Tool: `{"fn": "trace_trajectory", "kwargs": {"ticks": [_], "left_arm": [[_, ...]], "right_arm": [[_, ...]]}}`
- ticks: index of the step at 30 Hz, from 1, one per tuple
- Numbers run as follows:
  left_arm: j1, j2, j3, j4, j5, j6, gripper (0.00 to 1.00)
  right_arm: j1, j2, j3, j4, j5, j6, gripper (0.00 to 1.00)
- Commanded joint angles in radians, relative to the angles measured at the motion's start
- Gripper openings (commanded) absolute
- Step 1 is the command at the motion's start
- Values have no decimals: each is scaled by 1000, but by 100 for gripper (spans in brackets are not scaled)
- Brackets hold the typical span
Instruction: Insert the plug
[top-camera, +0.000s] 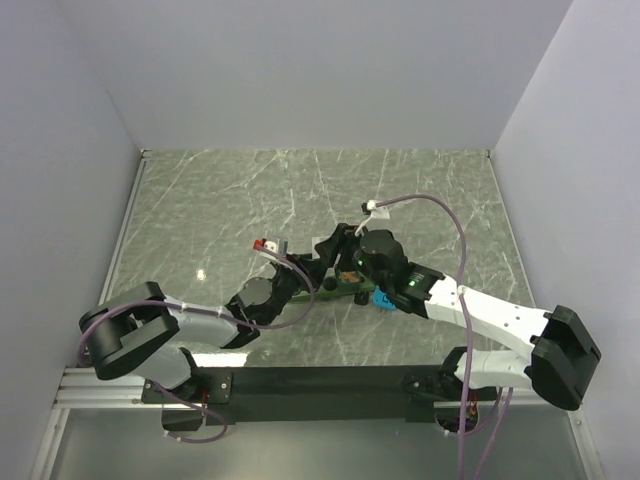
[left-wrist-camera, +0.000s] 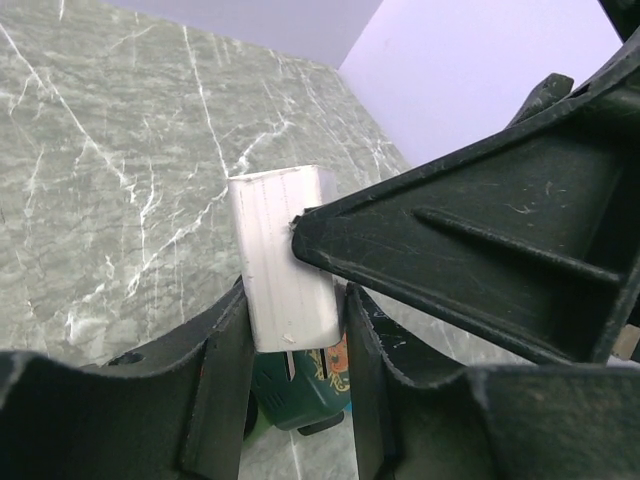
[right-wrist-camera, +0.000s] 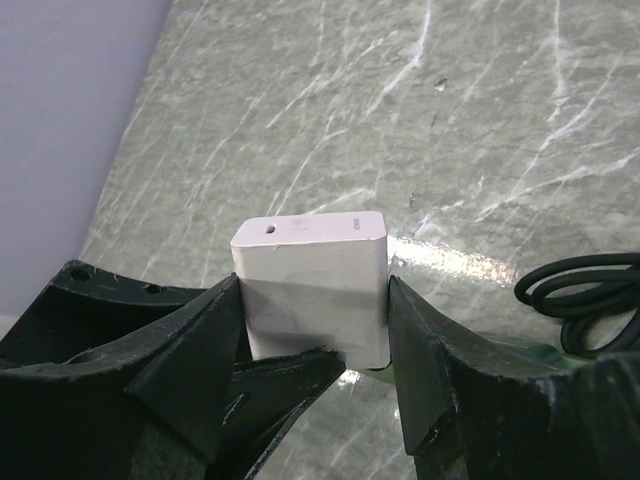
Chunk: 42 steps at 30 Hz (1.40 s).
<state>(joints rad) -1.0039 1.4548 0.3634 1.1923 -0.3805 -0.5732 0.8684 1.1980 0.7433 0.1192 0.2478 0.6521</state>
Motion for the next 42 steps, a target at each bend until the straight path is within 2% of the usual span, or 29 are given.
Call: {"fn": "trace_trajectory", "kwargs": {"ticks": [1, 9, 10, 12, 13, 14, 19, 22, 27, 30, 32, 37, 42], "left_arm": [[4, -50, -7, 41, 48, 47, 1], [34, -88, -18, -23, 132, 64, 1], [37, -91, -21, -19, 159, 65, 1], [37, -102, -35, 3, 196, 76, 1], [39, -106, -38, 3, 210, 79, 1], [40, -112, -40, -3, 235, 81, 1], [50, -140, -46, -36, 284, 104, 1], [73, -162, -47, -57, 354, 118, 1], [129, -240, -38, -141, 547, 147, 1], [172, -296, -40, -177, 647, 150, 1], [209, -318, -43, -177, 773, 133, 1], [238, -355, -50, -159, 1000, 108, 1], [241, -395, -64, -128, 1086, 90, 1]], "right_arm": [[12, -58, -7, 69, -22, -43, 16], [-8, -117, -16, 63, -18, -91, 54], [-12, -123, -12, 60, -21, -97, 68], [-20, -127, -10, 56, -16, -108, 76], [-28, -133, -7, 54, -15, -111, 85], [-32, -135, -7, 50, -13, -114, 89], [-69, -173, -27, 57, -31, -149, 92], [-109, -219, -65, 103, -132, -224, 93], [-193, -353, -148, 175, -450, -385, 93], [-203, -440, -191, 172, -565, -452, 92], [-203, -475, -208, 194, -637, -471, 92], [-203, -420, -188, 217, -875, -496, 90], [-203, -351, -157, 200, -906, -516, 86]]}}
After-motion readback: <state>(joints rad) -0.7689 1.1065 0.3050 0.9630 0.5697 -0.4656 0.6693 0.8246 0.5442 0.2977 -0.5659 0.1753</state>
